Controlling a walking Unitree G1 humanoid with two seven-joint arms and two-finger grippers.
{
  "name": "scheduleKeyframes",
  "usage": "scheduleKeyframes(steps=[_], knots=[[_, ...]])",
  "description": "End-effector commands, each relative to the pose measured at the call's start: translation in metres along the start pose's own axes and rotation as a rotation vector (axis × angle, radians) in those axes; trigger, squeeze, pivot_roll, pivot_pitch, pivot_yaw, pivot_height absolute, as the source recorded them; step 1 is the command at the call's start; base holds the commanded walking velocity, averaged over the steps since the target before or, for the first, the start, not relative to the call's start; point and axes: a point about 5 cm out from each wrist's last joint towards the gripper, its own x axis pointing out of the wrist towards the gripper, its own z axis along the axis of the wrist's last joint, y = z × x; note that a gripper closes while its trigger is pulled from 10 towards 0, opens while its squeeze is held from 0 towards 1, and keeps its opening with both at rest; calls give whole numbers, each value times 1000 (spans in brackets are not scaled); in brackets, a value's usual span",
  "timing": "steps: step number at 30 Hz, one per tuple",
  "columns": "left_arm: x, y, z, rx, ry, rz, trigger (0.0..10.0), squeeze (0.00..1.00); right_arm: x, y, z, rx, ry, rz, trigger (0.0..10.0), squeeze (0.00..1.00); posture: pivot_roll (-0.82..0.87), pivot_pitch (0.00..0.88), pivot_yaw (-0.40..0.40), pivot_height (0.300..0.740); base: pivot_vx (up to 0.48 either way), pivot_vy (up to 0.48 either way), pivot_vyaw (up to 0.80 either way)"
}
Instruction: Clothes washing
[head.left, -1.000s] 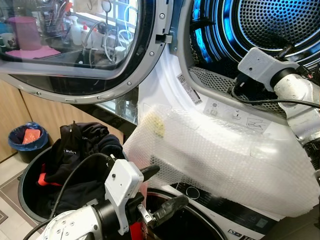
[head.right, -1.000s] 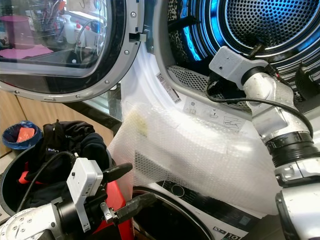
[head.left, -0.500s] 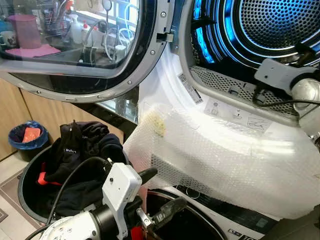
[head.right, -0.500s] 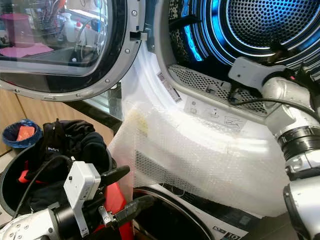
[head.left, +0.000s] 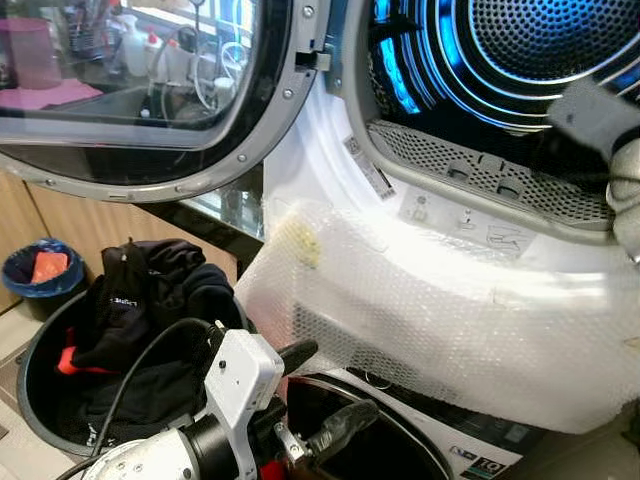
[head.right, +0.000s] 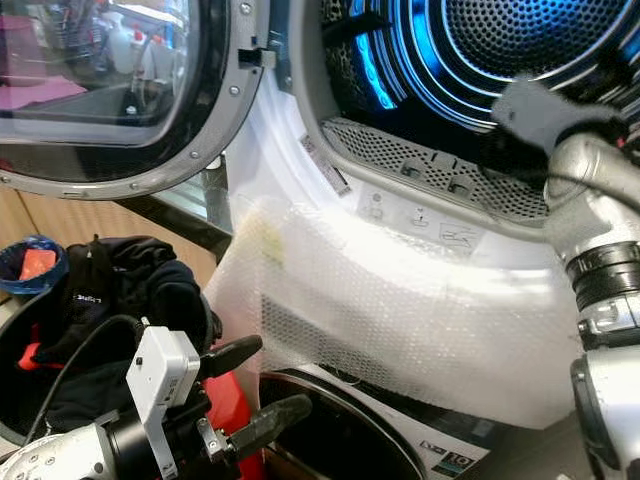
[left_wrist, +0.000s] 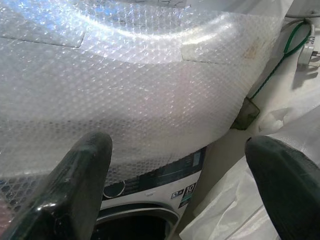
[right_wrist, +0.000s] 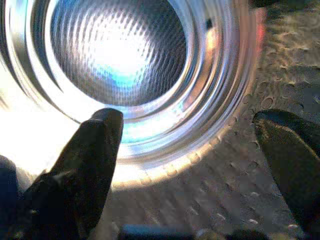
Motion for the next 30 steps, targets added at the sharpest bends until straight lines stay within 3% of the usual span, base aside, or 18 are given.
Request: scheduleKeyframes(steps=[1,5,7,9,10,11,13,18,19,21,23,24,26,30], knots=[[0,-4,1,1,-1,-16,10000,0,0,-6,3,92,-14,-20,10000,0,100,61,-167,740,0,0,0],[1,-2,1,5,-2,-18,10000,0,-19,18,11,257,-61,135,10000,0,99,42,-162,740,0,0,0],[1,-2,2,12,-3,-17,10000,0,-22,22,10,309,-53,161,10000,0,100,39,-161,740,0,0,0],[2,2,2,30,-5,-4,10000,0,-34,29,6,503,-57,217,10000,0,100,27,-156,740,0,0,0],[2,2,2,30,-5,-4,10000,0,-34,29,6,503,-57,217,10000,0,100,27,-156,740,0,0,0],[2,3,2,33,-6,2,10000,0,-38,29,5,563,-67,227,10000,0,99,22,-153,740,0,0,0],[4,9,3,51,-10,23,10000,0,-52,28,5,759,-142,273,10000,0,94,7,-144,740,0,0,0],[7,21,7,78,-34,81,10000,0,-68,27,0,1037,-206,363,10000,0,88,0,-134,740,0,0,0],[9,28,8,85,-41,118,10000,0,-80,27,0,1136,-259,427,10000,0,85,0,-128,740,0,0,0],[9,37,8,119,-45,171,10000,0,-93,28,1,1213,-328,480,10000,0,82,0,-120,740,0,0,0],[9,41,8,136,-56,197,10000,0,-99,29,2,1229,-355,503,10000,0,81,0,-117,740,0,0,0],[10,47,6,145,-62,221,10000,0,-119,36,5,1281,-411,606,10000,0,77,0,-108,740,0,0,0],[10,55,3,130,-66,254,10000,0,-143,46,8,1337,-444,725,10000,0,71,0,-99,740,0,0,0],[10,68,0,143,-67,300,10000,0,-160,49,7,1454,-454,817,10000,0,63,0,-81,740,0,0,0]])
